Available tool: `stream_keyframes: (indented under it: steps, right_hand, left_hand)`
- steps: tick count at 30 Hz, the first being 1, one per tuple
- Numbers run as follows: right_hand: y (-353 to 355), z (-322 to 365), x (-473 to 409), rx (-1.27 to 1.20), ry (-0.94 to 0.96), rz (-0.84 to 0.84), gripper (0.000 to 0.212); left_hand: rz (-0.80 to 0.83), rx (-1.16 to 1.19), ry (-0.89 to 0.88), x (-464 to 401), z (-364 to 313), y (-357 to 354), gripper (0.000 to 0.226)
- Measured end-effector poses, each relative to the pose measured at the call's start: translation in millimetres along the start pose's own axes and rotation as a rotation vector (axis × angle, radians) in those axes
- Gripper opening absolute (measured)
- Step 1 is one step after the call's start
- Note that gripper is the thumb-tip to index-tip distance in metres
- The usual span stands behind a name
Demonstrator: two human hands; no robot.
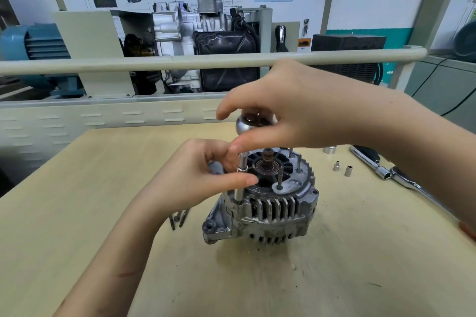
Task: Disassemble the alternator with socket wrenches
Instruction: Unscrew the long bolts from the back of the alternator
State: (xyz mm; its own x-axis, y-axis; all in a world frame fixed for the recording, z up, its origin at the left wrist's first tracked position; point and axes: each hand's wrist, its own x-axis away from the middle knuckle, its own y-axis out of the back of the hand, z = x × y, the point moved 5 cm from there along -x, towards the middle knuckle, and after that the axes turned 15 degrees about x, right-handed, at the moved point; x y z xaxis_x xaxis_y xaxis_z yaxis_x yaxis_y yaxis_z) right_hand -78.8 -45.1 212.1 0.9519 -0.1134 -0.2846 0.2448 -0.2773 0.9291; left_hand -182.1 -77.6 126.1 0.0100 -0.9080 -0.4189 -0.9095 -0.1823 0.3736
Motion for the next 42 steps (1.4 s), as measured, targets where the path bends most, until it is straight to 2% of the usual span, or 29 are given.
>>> stream_keyframes:
  steps: [2, 5, 10, 14, 18, 21, 22, 24, 27, 32, 35, 38, 42]
  right_hand:
    - [0.6, 0.3, 0.3, -0.024, 0.01, 0.004, 0.039]
    - [1.4, 0.2, 0.7, -0.067, 0.027, -0.009, 0.035]
    - [0.5, -0.6, 0.0, -0.066, 0.031, -0.005, 0.033]
    - [-0.3, -1.9, -1.2, -0.006, 0.009, -0.01, 0.029]
    - [-0.4, -1.7, 0.2, -0.023, 0.018, -0.027, 0.027]
    - [0.1, -1.4, 0.8, -0.079, 0.032, -0.01, 0.025]
    - [0.1, -1.2, 0.8, -0.096, 0.041, -0.007, 0.025]
    - [0.4, -1.1, 0.6, -0.12, 0.051, -0.001, 0.026]
    - [0.9, -1.7, -0.3, -0.127, 0.046, 0.01, 0.029]
    - [1.7, -1.2, -2.6, -0.053, 0.026, -0.008, 0.035]
    - [1.1, 0.9, -2.3, -0.042, 0.041, -0.021, 0.038]
    - [0.6, 2.1, -2.2, -0.061, 0.065, -0.026, 0.032]
    - [1.2, 4.6, -3.2, -0.06, 0.097, -0.037, 0.032]
  left_hand:
    - [0.036, 0.024, 0.02, -0.6, 2.9, 2.0, 0.035]
    - [0.137, 0.1, 0.047, 0.4, 4.1, -0.1, 0.016]
    - [0.041, 0.041, -0.004, 0.8, 4.9, 2.9, 0.055]
    - [-0.019, -0.02, -0.014, -0.8, 4.4, 0.0, 0.062]
    - [0.029, -0.007, 0.024, -1.6, 4.8, 0.4, 0.049]
    - [0.129, 0.058, 0.041, -0.7, 4.2, 1.5, 0.014]
    - [0.148, 0.081, 0.042, 0.4, 2.3, 1.6, 0.009]
    - [0.141, 0.08, 0.024, 0.9, 2.7, 2.8, 0.015]
    - [0.122, 0.043, -0.007, 0.8, 3.0, 3.2, 0.051]
    - [0.043, -0.072, -0.064, -1.4, 1.7, 2.7, 0.042]
    - [0.037, -0.014, -0.012, -2.0, 5.6, 3.5, 0.034]
    - [0.115, 0.089, 0.019, -0.4, 5.8, 2.3, 0.018]
    - [0.117, 0.106, 0.006, 0.7, 6.9, 2.6, 0.043]
